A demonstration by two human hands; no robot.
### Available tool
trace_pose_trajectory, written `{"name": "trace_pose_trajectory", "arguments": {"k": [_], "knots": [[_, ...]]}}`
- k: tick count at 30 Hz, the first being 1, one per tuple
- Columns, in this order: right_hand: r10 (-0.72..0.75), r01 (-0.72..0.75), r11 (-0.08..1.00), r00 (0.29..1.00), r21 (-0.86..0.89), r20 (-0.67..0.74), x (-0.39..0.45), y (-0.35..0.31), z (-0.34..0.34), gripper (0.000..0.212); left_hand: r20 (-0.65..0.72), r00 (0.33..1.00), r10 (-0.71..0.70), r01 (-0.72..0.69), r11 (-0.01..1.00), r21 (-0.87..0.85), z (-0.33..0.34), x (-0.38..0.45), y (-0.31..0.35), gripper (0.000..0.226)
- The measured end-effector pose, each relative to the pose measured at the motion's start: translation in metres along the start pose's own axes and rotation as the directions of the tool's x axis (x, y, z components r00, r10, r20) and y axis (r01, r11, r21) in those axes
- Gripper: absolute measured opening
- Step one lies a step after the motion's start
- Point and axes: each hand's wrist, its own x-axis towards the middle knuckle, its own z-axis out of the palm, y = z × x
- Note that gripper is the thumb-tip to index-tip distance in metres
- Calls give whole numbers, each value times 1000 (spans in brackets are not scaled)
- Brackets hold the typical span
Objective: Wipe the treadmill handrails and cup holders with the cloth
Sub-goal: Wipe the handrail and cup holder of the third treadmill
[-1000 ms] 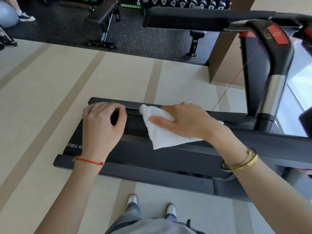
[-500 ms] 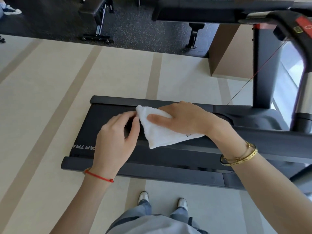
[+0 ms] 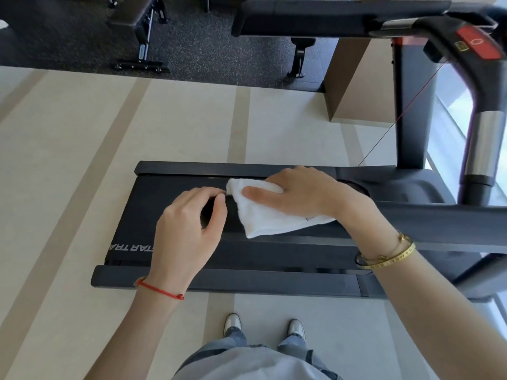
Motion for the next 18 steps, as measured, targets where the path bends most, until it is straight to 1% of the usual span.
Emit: {"name": "trace_pose_trajectory", "arguments": {"k": [3,6,10,12,14,18], "knots": [[-1,-10,998,987,-67,-161,-13,6,7,66,4,1000,0,0,1000,-6,2,2,3,31],[10,-40,995,951,-93,-308,-25,13,11,67,18,1000,21,-21,1000,-9,6,6,13,30],[53,-120,985,895,-123,-444,-41,22,18,64,24,998,52,-53,999,5,15,11,25,17],[51,-158,974,850,-161,-525,-49,25,24,65,22,998,55,-55,998,35,19,13,32,15],[25,-175,966,793,-188,-609,-56,28,31,65,24,997,69,-70,995,66,24,15,39,18],[-56,-131,974,644,-183,-763,-68,40,46,59,39,993,113,-116,989,88,34,17,50,30]]}}
